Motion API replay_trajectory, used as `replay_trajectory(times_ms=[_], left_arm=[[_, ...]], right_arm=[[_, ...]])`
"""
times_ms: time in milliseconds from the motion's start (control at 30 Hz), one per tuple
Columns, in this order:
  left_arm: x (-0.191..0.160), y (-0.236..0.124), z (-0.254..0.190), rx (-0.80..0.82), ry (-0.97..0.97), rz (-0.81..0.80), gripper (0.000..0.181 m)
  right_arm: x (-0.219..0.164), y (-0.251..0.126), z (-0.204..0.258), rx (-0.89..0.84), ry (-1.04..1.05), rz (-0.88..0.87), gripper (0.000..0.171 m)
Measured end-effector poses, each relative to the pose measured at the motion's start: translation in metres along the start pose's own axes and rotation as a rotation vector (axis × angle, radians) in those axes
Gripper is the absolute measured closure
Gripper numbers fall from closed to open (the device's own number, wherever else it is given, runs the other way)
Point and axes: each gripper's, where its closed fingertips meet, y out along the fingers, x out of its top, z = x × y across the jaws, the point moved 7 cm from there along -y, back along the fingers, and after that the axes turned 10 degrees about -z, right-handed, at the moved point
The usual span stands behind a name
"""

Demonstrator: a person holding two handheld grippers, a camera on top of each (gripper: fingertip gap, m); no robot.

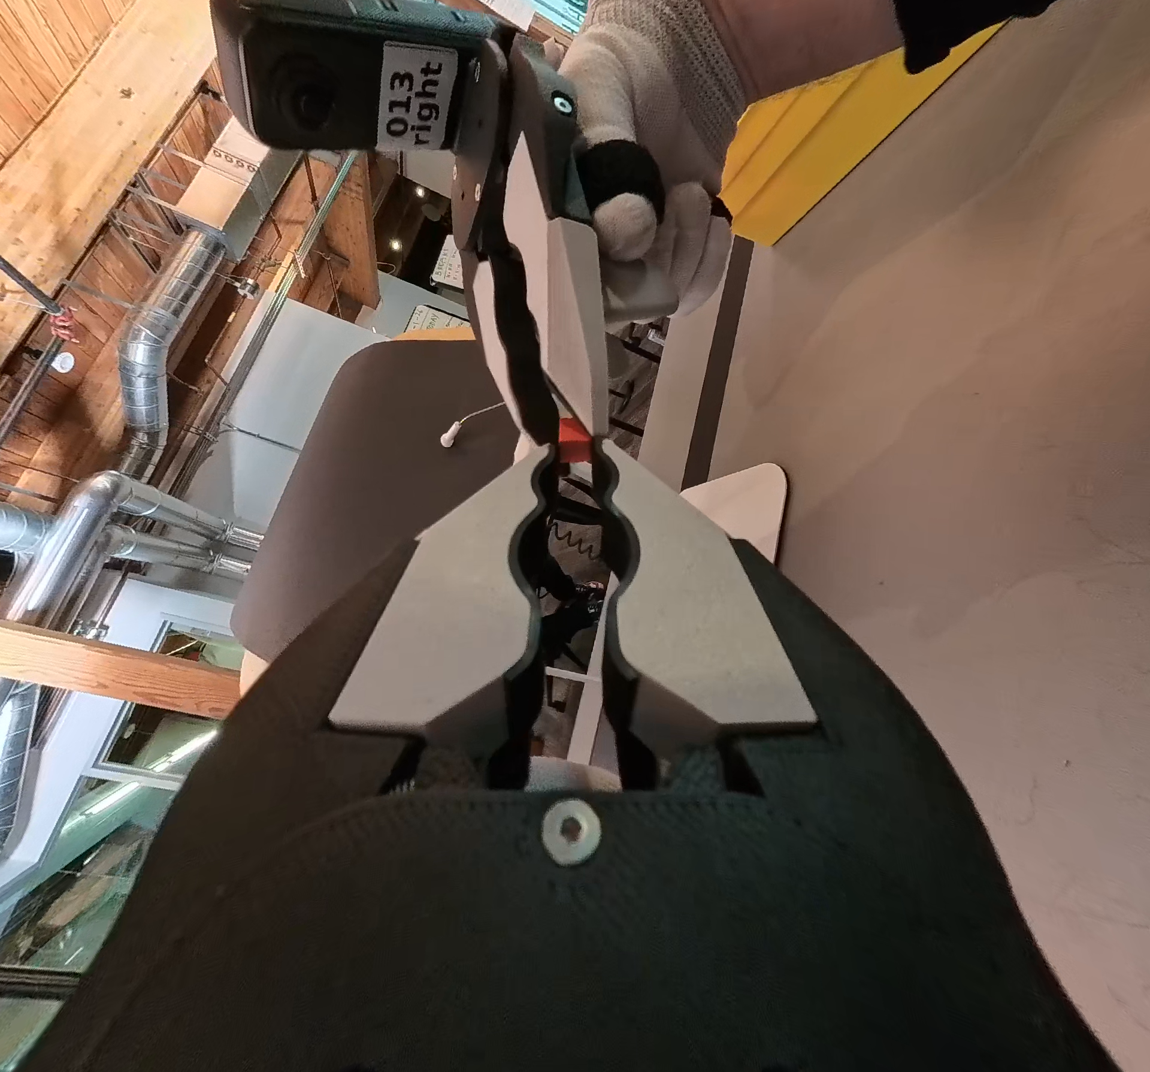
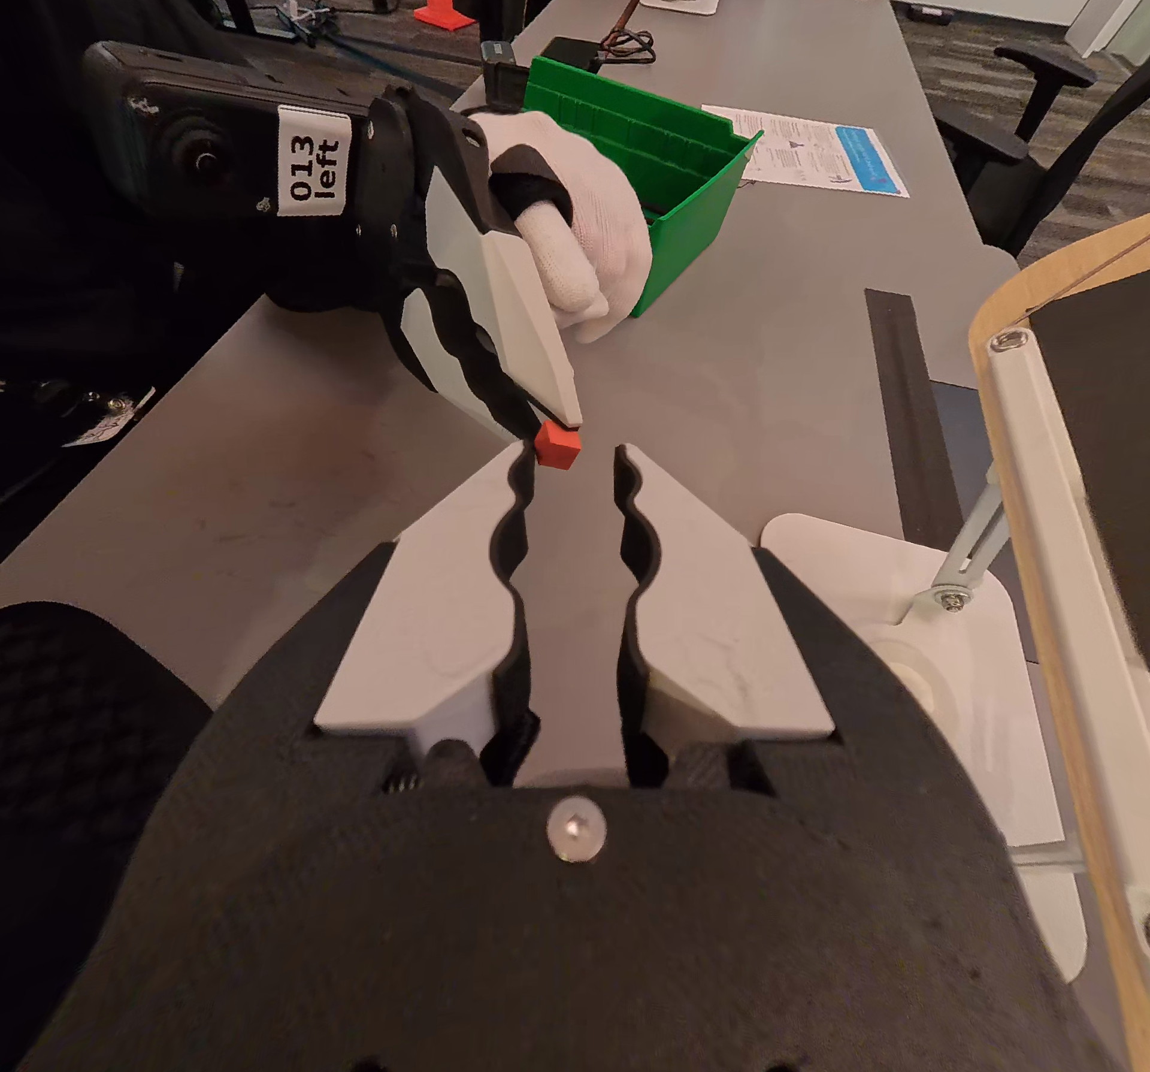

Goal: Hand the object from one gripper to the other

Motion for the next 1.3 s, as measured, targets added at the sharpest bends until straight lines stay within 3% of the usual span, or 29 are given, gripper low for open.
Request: replay_trajectory(times_ms=[433,867,1033,1300], left_arm=[[0.0,-0.003,0.008,-0.051,-0.21,-0.032,0.173],[-0.01,-0.027,0.036,-0.343,-0.914,-0.176,0.173],[-0.014,-0.032,0.038,-0.42,-1.105,-0.267,0.173],[-0.025,-0.042,0.051,-0.446,-1.339,-0.448,0.173]], right_arm=[[0.009,-0.006,0.003,-0.038,-0.066,-0.022,0.143],[0.034,0.004,0.023,-0.052,-0.236,0.023,0.146],[0.041,0.023,0.031,-0.039,-0.32,0.063,0.148],[0.056,0.034,0.035,-0.161,-0.512,0.142,0.15]])
